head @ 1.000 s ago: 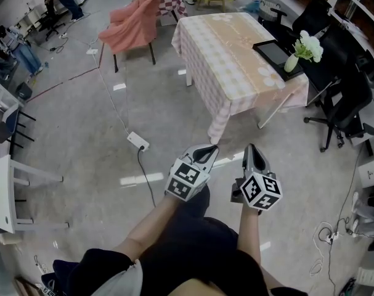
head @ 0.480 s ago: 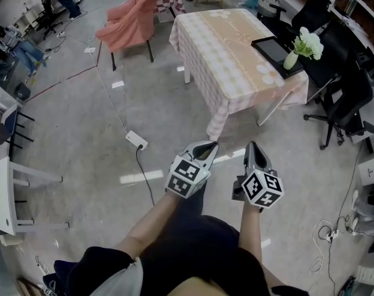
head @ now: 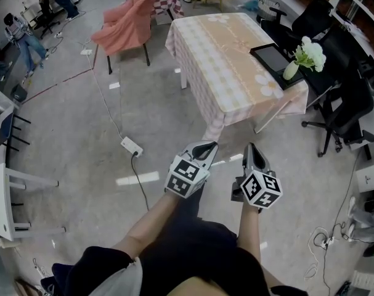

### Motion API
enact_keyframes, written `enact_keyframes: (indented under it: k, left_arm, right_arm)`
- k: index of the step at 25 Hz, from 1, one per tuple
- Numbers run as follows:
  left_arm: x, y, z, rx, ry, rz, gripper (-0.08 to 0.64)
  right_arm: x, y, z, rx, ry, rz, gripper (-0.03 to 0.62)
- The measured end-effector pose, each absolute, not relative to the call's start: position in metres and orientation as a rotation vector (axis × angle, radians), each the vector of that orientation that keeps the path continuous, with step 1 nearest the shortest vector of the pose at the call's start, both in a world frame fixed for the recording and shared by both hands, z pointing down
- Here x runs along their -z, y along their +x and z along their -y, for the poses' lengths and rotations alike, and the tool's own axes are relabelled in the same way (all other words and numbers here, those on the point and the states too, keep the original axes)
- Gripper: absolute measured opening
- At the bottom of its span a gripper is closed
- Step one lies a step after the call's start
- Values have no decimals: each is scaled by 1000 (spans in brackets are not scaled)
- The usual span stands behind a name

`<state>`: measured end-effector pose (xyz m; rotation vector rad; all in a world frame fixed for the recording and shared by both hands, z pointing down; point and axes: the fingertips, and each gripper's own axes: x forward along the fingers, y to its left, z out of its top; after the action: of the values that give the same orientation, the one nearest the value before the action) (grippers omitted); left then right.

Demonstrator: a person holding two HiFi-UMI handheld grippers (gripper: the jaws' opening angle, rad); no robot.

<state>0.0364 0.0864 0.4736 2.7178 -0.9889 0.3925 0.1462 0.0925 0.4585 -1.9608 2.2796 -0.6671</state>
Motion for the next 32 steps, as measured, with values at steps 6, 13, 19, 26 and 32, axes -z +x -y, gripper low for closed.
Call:
enact_keyframes:
  k: [6,13,19,26,32]
  left_arm:
    - [-472,47,-52,-393,2722,988,11]
    - [-469,54,-14,-394,2706,992,11]
    - [-468,65,24,-393,2704,990,11]
    - [-469,68,74,-395,2669,1010,11]
    - [-470,76,122,-414,2651,990,11]
  right_arm:
    - [-462,150,-56,684,-1942,-2300,3]
    - [-461,156,-18,701,-1936,-2322,3]
    - [-459,170,21,708,-1948,-2314,3]
    - [-458,178,72,725,-1955,-2312,3]
    - [-452,188,120,730,-1960,-2302,3]
